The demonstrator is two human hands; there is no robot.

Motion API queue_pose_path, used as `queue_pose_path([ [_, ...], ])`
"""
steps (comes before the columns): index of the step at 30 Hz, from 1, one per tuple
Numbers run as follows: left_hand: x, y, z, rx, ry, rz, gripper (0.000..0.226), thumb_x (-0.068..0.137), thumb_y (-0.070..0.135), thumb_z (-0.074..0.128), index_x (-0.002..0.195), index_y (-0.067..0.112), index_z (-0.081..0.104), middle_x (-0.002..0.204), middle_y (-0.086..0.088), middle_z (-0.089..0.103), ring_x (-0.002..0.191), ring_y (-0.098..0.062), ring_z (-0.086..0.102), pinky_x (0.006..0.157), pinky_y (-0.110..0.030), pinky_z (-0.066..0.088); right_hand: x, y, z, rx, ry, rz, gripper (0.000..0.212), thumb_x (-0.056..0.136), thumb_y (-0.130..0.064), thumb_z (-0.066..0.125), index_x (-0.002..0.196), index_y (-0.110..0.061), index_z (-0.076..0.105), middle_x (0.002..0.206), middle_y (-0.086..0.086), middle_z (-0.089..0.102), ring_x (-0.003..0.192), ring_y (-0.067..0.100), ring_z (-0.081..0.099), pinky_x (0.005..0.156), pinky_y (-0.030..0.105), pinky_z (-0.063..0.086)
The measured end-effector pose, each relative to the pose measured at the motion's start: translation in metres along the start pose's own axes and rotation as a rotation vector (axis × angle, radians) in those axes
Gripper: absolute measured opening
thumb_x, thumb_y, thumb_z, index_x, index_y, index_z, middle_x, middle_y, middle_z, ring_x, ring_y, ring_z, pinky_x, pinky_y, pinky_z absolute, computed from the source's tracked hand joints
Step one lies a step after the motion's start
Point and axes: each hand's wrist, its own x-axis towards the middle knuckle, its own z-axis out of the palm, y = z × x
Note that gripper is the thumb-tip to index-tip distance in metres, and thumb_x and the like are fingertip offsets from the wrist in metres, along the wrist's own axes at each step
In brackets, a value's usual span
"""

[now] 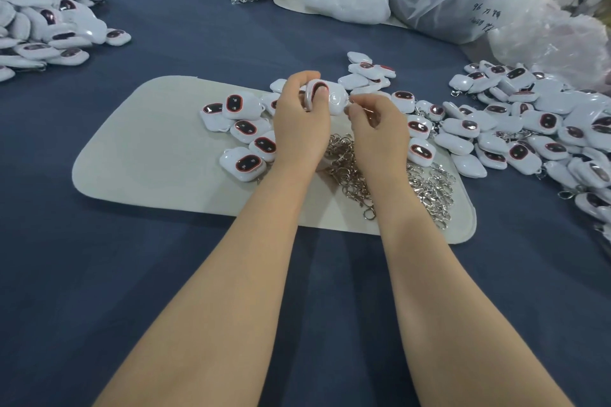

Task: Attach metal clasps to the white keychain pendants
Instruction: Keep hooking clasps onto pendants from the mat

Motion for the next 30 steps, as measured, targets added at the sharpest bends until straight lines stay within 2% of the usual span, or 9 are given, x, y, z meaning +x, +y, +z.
queue_pose_path([
  [2, 0.0012, -0.0008, -0.0007, -0.077, 0.034, -0.096, 0.013, 0.095, 0.017, 0.051, 0.105, 0.024, 0.054, 0.104, -0.003, 0.062, 0.083, -0.020, 0.062, 0.074, -0.026, 0.051, 0.0007, -0.0001, 0.0002, 0.031, -0.016, 0.040, 0.016, 0.093, -0.015, 0.051, 0.098, -0.016, 0.066, 0.093, -0.003, 0.069, 0.091, 0.012, 0.063, 0.087, 0.029, 0.050],
  [4, 0.0024, -0.0015, -0.0014, -0.109, 0.069, -0.137, 0.015, 0.095, 0.017, 0.051, 0.109, 0.020, 0.055, 0.094, 0.002, 0.058, 0.068, -0.012, 0.059, 0.063, -0.019, 0.047, 0.0004, 0.0001, 0.0008, 0.030, -0.033, 0.045, 0.016, 0.094, -0.017, 0.049, 0.093, -0.019, 0.065, 0.085, -0.004, 0.068, 0.088, 0.014, 0.064, 0.085, 0.034, 0.051],
  [6, 0.0032, -0.0017, -0.0016, -0.121, 0.081, -0.153, 0.014, 0.095, 0.018, 0.050, 0.108, 0.020, 0.054, 0.094, 0.002, 0.056, 0.060, -0.006, 0.057, 0.061, -0.018, 0.047, 0.0004, 0.0009, 0.0014, 0.015, -0.041, 0.040, 0.016, 0.094, -0.017, 0.050, 0.092, -0.020, 0.065, 0.083, -0.006, 0.066, 0.087, 0.012, 0.063, 0.085, 0.033, 0.051],
  [10, 0.0040, -0.0022, -0.0017, -0.124, 0.080, -0.159, 0.013, 0.095, 0.018, 0.050, 0.108, 0.019, 0.053, 0.100, -0.001, 0.058, 0.052, 0.001, 0.056, 0.067, -0.021, 0.050, 0.0005, 0.0015, 0.0014, 0.066, -0.044, 0.030, 0.014, 0.092, -0.014, 0.053, 0.100, -0.019, 0.064, 0.090, -0.013, 0.064, 0.087, -0.002, 0.060, 0.083, 0.012, 0.047],
  [11, 0.0044, -0.0023, -0.0015, -0.126, 0.078, -0.159, 0.014, 0.095, 0.017, 0.050, 0.109, 0.018, 0.054, 0.099, 0.000, 0.058, 0.050, 0.003, 0.056, 0.068, -0.021, 0.051, 0.0001, 0.0009, 0.0015, 0.076, -0.045, 0.019, 0.013, 0.092, -0.013, 0.054, 0.098, -0.021, 0.063, 0.091, -0.015, 0.063, 0.088, -0.003, 0.060, 0.083, 0.011, 0.046],
  [14, 0.0044, -0.0024, -0.0007, -0.140, 0.067, -0.172, 0.016, 0.095, 0.017, 0.051, 0.111, 0.015, 0.054, 0.090, 0.004, 0.057, 0.045, 0.005, 0.055, 0.065, -0.019, 0.050, -0.0006, -0.0007, 0.0023, 0.082, -0.047, -0.002, 0.011, 0.090, -0.011, 0.057, 0.095, -0.020, 0.061, 0.088, -0.015, 0.063, 0.087, 0.003, 0.061, 0.085, 0.015, 0.047],
  [19, 0.0045, -0.0003, 0.0004, -0.155, 0.026, -0.218, 0.014, 0.094, 0.016, 0.052, 0.108, 0.015, 0.054, 0.083, 0.006, 0.054, 0.044, 0.005, 0.055, 0.057, -0.016, 0.048, 0.0005, -0.0014, 0.0023, 0.070, 0.004, -0.008, 0.010, 0.090, -0.008, 0.056, 0.091, -0.017, 0.060, 0.080, -0.015, 0.060, 0.082, 0.006, 0.059, 0.078, 0.015, 0.047],
  [25, 0.0027, -0.0004, 0.0020, -0.143, -0.008, -0.235, 0.013, 0.093, 0.016, 0.053, 0.106, 0.017, 0.054, 0.084, 0.005, 0.058, 0.044, 0.003, 0.055, 0.068, -0.026, 0.049, -0.0014, -0.0048, 0.0025, 0.121, 0.062, -0.006, 0.009, 0.092, -0.008, 0.052, 0.091, -0.017, 0.055, 0.084, -0.006, 0.061, 0.084, 0.013, 0.061, 0.081, 0.026, 0.048],
  [30, 0.0017, 0.0004, 0.0020, -0.137, -0.029, -0.237, 0.013, 0.093, 0.017, 0.054, 0.106, 0.019, 0.054, 0.083, 0.006, 0.058, 0.049, 0.000, 0.056, 0.069, -0.026, 0.049, -0.0012, -0.0027, 0.0015, 0.099, 0.118, -0.028, 0.007, 0.092, -0.009, 0.054, 0.090, -0.016, 0.056, 0.077, -0.012, 0.057, 0.071, 0.002, 0.054, 0.070, 0.013, 0.044],
])
